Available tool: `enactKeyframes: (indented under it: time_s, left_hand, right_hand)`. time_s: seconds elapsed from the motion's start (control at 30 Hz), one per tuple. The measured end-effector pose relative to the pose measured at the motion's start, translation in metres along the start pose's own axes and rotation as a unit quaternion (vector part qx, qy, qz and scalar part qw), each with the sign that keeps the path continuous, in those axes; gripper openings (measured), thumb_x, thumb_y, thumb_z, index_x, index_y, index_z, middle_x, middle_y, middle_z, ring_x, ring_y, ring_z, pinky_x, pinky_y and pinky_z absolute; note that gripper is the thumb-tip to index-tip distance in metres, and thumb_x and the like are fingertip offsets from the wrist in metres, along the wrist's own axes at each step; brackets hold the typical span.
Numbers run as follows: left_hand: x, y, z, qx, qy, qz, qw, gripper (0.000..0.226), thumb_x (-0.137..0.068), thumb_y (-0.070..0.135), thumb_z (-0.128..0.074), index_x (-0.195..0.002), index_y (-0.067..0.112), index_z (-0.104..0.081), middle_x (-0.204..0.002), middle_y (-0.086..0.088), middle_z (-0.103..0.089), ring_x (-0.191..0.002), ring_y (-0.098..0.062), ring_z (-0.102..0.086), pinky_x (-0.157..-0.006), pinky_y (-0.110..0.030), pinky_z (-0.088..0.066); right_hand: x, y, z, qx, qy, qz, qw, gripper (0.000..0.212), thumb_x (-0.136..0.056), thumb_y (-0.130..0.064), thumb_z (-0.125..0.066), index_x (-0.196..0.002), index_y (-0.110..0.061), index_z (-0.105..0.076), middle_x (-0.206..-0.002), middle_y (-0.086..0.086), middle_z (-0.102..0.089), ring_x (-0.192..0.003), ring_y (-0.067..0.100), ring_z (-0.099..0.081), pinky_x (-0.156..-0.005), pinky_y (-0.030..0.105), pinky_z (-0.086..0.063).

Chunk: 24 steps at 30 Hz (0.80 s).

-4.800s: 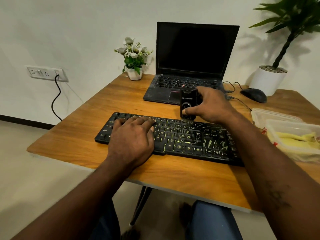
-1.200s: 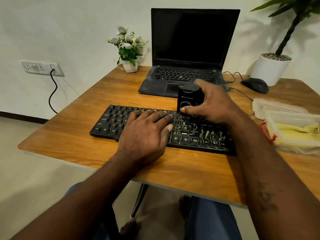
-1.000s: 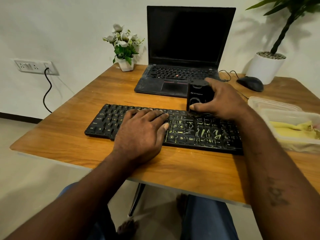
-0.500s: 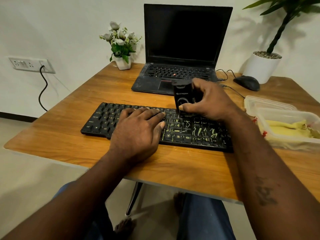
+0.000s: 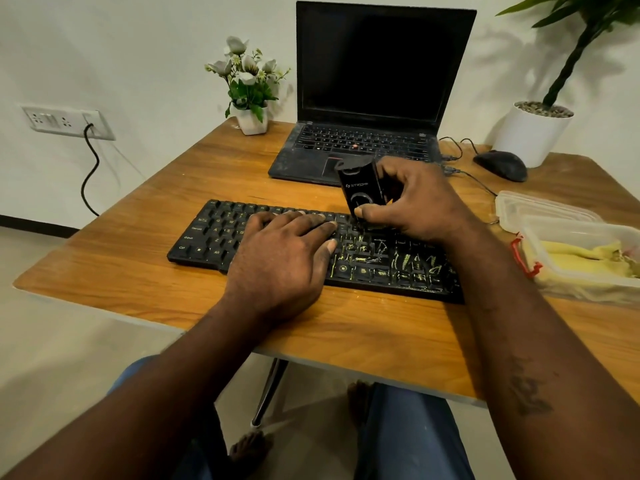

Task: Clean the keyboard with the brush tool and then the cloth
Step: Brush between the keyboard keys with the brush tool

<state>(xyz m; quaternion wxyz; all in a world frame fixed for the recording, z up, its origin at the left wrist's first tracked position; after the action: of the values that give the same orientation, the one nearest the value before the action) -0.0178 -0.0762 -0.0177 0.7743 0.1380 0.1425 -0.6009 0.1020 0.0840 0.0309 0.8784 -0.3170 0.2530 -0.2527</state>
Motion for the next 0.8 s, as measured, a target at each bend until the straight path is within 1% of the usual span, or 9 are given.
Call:
enactKeyframes:
  time_s: [0.1,0.23,0.37,0.47,0.5,0.63,0.67,0.73,0.8]
  left_hand:
    - [0.0,0.0,0.0,-0.002,-0.004,0.001,1.0,0.052,-0.105,0.049,-0.027,-0.144,0.032,-0.058,-0.144,0.009,-0.061,-0.137,-0.016,-0.049,-0.111,-0.046,-0.029]
    - [0.0,-0.001,0.0,0.001,-0.008,0.003,1.0,0.054,-0.105,0.05,-0.025,-0.145,0.032,-0.057,-0.146,0.009,-0.06,-0.138,-0.016,-0.048,-0.112,-0.046,-0.028]
    - [0.0,-0.001,0.0,-0.002,-0.006,0.001,1.0,0.054,-0.105,0.05,-0.024,-0.145,0.033,-0.057,-0.145,0.01,-0.06,-0.137,-0.015,-0.048,-0.113,-0.046,-0.029]
    - [0.0,-0.001,0.0,0.004,-0.003,0.0,1.0,0.053,-0.106,0.049,-0.025,-0.144,0.031,-0.058,-0.144,0.009,-0.061,-0.137,-0.016,-0.05,-0.111,-0.045,-0.028]
    - [0.001,-0.001,0.0,0.004,-0.004,0.0,1.0,0.053,-0.106,0.048,-0.025,-0.144,0.031,-0.059,-0.144,0.009,-0.061,-0.136,-0.017,-0.05,-0.111,-0.045,-0.028]
    - [0.001,-0.001,0.0,0.0,-0.002,0.0,1.0,0.053,-0.106,0.048,-0.025,-0.144,0.032,-0.059,-0.144,0.009,-0.061,-0.136,-0.016,-0.05,-0.111,-0.045,-0.029]
    - [0.001,-0.001,0.0,0.0,-0.003,0.0,1.0,0.053,-0.106,0.048,-0.025,-0.144,0.032,-0.059,-0.144,0.009,-0.061,-0.136,-0.016,-0.05,-0.111,-0.045,-0.029]
    - [0.001,-0.001,0.0,0.0,-0.006,0.0,1.0,0.053,-0.106,0.048,-0.026,-0.144,0.031,-0.059,-0.144,0.009,-0.061,-0.136,-0.016,-0.05,-0.111,-0.045,-0.028]
    - [0.001,-0.001,0.0,0.001,-0.007,-0.002,1.0,0.052,-0.106,0.047,-0.027,-0.143,0.031,-0.059,-0.143,0.008,-0.062,-0.135,-0.016,-0.05,-0.11,-0.045,-0.028]
  right_hand:
    - [0.002,-0.001,-0.001,-0.017,-0.041,0.002,0.999,0.039,-0.077,-0.022,-0.089,-0.111,-0.021,-0.071,-0.1,-0.004,-0.075,-0.091,0.011,-0.073,-0.082,0.044,-0.064]
    - [-0.001,0.003,0.005,0.019,0.039,-0.01,0.999,0.044,-0.077,-0.026,-0.09,-0.115,-0.026,-0.067,-0.105,-0.01,-0.072,-0.096,0.004,-0.069,-0.085,0.033,-0.062]
    - [0.002,0.003,0.001,-0.031,-0.022,-0.019,0.999,0.045,-0.076,-0.023,-0.09,-0.117,-0.023,-0.07,-0.103,-0.006,-0.075,-0.093,0.009,-0.073,-0.082,0.041,-0.064]
    - [0.0,0.003,0.007,-0.001,0.036,-0.019,0.999,0.047,-0.078,-0.027,-0.089,-0.119,-0.024,-0.067,-0.107,-0.008,-0.073,-0.097,0.008,-0.071,-0.084,0.032,-0.062]
    - [0.0,0.004,0.006,0.006,0.04,-0.022,0.999,0.047,-0.078,-0.027,-0.089,-0.119,-0.024,-0.067,-0.108,-0.008,-0.072,-0.097,0.007,-0.07,-0.084,0.032,-0.062]
    - [0.004,0.001,-0.004,-0.059,-0.047,-0.02,0.997,0.044,-0.077,-0.021,-0.09,-0.117,-0.02,-0.07,-0.103,0.001,-0.077,-0.091,0.018,-0.076,-0.082,0.046,-0.064]
    - [0.004,0.0,-0.003,-0.064,-0.04,-0.018,0.997,0.045,-0.078,-0.022,-0.09,-0.118,-0.02,-0.07,-0.103,0.0,-0.077,-0.092,0.018,-0.076,-0.082,0.045,-0.064]
    - [0.002,-0.003,-0.001,-0.034,0.011,-0.013,0.999,0.047,-0.077,-0.026,-0.09,-0.12,-0.024,-0.069,-0.105,-0.006,-0.075,-0.093,0.01,-0.073,-0.083,0.04,-0.064]
    - [0.001,-0.004,-0.003,-0.021,0.011,-0.015,1.0,0.05,-0.077,-0.026,-0.09,-0.122,-0.025,-0.068,-0.106,-0.008,-0.074,-0.093,0.006,-0.072,-0.083,0.037,-0.064]
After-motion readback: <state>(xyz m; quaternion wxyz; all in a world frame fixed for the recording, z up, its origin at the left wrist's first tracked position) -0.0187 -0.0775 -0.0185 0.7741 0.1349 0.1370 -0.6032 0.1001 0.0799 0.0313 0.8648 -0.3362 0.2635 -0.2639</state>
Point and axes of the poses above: each hand's wrist, its own x-axis away from the middle knuckle, its own z-axis out of the back of the hand, y = z × x, the point moved 6 cm from there along -x, towards the middle knuckle
